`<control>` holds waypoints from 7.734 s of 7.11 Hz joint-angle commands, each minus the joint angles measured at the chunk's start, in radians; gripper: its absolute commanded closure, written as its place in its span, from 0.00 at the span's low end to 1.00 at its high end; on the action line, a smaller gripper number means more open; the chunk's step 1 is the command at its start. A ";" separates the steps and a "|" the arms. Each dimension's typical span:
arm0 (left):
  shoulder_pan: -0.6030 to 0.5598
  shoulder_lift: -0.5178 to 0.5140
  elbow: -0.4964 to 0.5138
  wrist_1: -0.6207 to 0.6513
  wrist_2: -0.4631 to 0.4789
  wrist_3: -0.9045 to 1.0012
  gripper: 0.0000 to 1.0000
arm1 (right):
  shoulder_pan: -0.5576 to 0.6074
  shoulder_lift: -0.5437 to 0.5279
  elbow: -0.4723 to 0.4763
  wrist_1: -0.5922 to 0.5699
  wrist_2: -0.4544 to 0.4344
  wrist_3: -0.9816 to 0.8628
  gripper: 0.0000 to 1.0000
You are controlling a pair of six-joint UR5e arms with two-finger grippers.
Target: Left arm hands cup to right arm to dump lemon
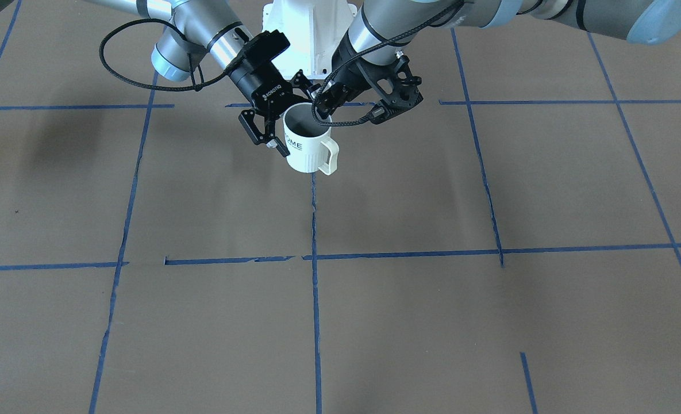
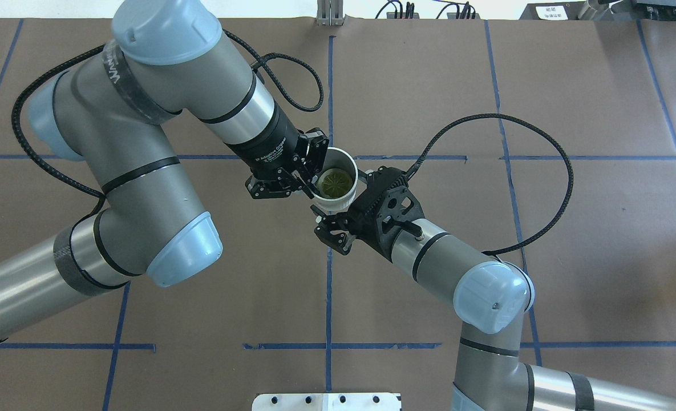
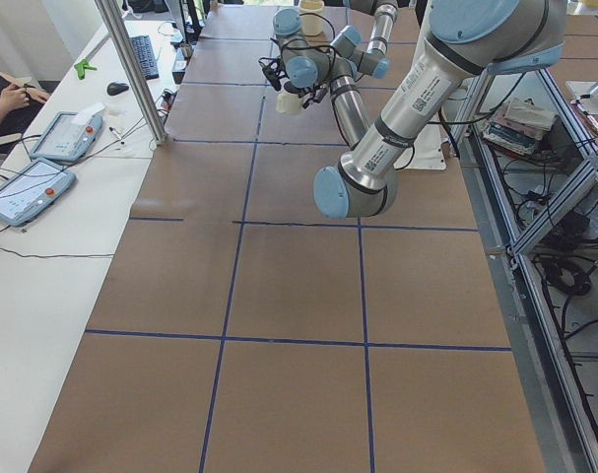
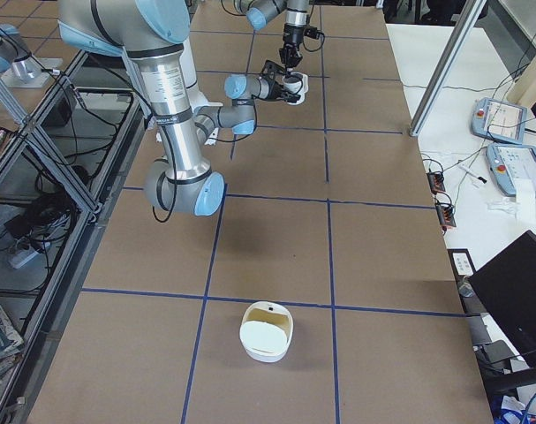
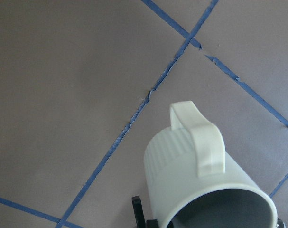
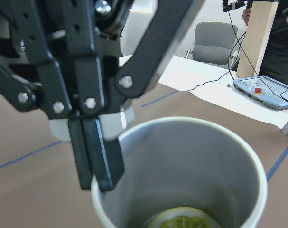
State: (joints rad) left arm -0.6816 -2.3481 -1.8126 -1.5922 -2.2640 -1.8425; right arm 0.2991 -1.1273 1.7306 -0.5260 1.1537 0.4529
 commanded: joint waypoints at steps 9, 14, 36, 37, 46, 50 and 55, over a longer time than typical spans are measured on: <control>-0.050 0.006 -0.017 0.001 -0.049 0.025 0.00 | -0.037 0.015 -0.002 0.009 -0.006 0.026 0.88; -0.245 0.231 -0.040 0.020 -0.187 0.331 0.00 | -0.008 0.015 -0.003 0.001 -0.006 0.026 0.89; -0.495 0.650 0.007 0.057 -0.016 1.563 0.00 | 0.469 -0.888 -0.562 1.503 0.144 1.187 0.97; -0.495 0.650 0.004 0.057 -0.016 1.563 0.00 | 0.536 -0.875 -0.569 1.503 0.193 1.331 0.97; -0.496 0.653 0.001 0.057 -0.014 1.563 0.00 | 0.842 -0.767 -0.594 1.561 0.236 2.280 0.95; -0.495 0.651 0.006 0.057 -0.014 1.563 0.00 | 0.900 -0.770 -0.620 1.563 0.236 2.403 0.94; -0.493 0.650 0.010 0.057 -0.014 1.563 0.00 | 0.901 -0.770 -0.617 1.565 0.239 2.414 0.92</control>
State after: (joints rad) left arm -1.1753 -1.6980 -1.8030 -1.5355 -2.2780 -0.2792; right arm 1.1995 -1.8975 1.1123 1.0374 1.3904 2.8700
